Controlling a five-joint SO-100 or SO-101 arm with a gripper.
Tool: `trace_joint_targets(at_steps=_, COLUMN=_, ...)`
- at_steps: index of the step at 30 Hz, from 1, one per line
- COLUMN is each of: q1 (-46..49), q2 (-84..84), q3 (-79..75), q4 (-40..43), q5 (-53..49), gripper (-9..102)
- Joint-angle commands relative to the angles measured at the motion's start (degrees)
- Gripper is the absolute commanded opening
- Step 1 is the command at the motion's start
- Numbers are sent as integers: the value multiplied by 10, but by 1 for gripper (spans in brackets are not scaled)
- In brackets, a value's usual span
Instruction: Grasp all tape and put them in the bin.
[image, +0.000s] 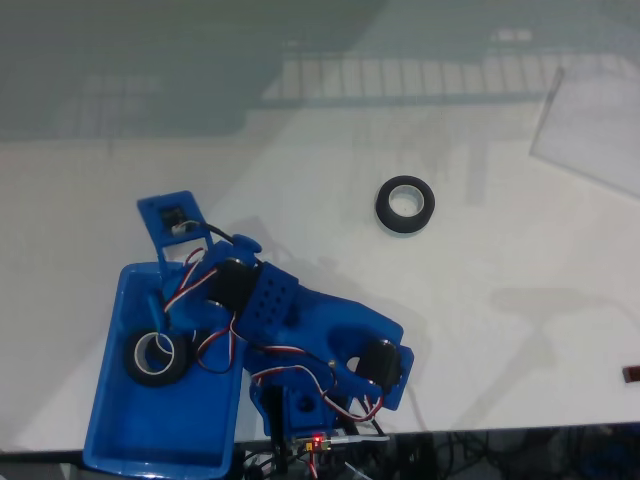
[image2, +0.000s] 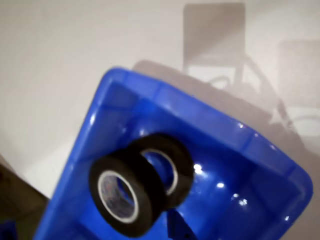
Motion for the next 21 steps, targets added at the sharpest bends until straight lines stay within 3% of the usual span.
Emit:
trace_joint_targets(at_steps=1, q1=43, q2=-13, q3=-7, q4=-47, q5=47, gripper=40)
trace_joint_targets(at_steps=11, q1=349, q2=-97, q3=-12, q4=-297, q5=317, gripper=46)
trace_joint_targets(at_steps=17, q1=503, q2=-136, q3=-11, q4=-361, q5=452, gripper=47)
trace_joint_targets(at_steps=21, q1=580, q2=-156, q3=-10, q4=-359, q5=529, gripper=47)
